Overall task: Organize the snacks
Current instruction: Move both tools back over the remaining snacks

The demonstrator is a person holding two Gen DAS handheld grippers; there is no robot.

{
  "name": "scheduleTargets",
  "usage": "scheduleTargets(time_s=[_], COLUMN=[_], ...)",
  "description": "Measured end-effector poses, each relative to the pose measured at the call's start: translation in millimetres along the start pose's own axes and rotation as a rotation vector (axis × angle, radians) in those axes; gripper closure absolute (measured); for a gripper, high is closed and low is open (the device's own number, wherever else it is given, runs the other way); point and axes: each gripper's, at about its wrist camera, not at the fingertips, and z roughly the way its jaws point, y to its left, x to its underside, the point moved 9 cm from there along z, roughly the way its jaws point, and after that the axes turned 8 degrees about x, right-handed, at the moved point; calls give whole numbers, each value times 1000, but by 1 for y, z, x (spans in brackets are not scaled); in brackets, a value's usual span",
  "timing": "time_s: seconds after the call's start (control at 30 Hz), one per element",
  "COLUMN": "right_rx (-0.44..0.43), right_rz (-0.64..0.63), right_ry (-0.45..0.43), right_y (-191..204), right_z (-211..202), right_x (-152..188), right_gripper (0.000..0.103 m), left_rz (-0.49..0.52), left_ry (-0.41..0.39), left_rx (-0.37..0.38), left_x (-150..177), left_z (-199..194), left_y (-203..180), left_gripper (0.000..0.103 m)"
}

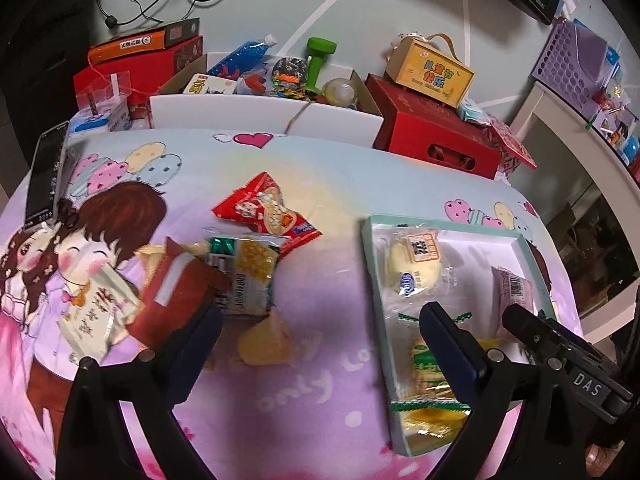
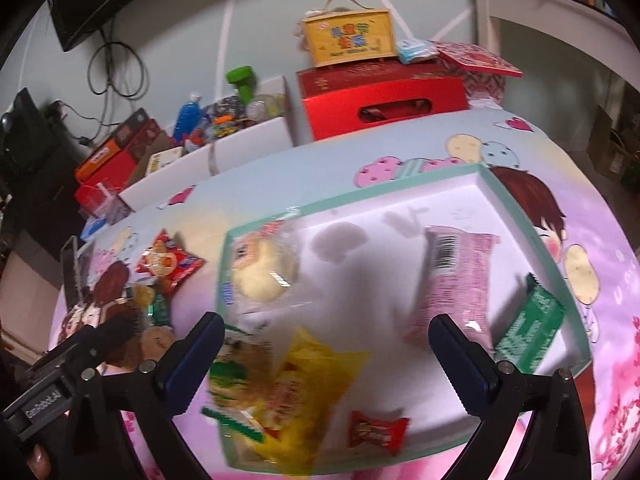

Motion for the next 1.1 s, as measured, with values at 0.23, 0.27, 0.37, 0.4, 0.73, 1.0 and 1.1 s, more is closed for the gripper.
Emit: scheduleTargets(time_s=[0.23,0.27,0.37,0.4,0.73,1.0,1.1], right_rx=[-35,-46,-78,-92,-163,-219,-218], right_rz=[-16,-23,-40,-50,-186,-320,-352], right_ry=[-2,-3,-3,-3,-13,64,91], right_y=[25,30,45,52,119,171,179], right_z=[0,-1,0,0,-2,22,32], right_x=[3,4,6,7,22,55,64], right_gripper=[0,0,0,0,9,22,25], left_rz=[-55,-75,-124,-133,-234,-257,-233], left_ry=[-8,-11,-19,-19,-13,35,67], left_rx=[-59,-57,-62,-71,-129,-181,-179], left_x=[-3,-3,-3,-3,5,20,23], left_z=[-15,-17,-22,-24,-35,-27,-14], left_y=[39,48,69,76,145,185,187], left_gripper=[4,4,4,4,4,4,4])
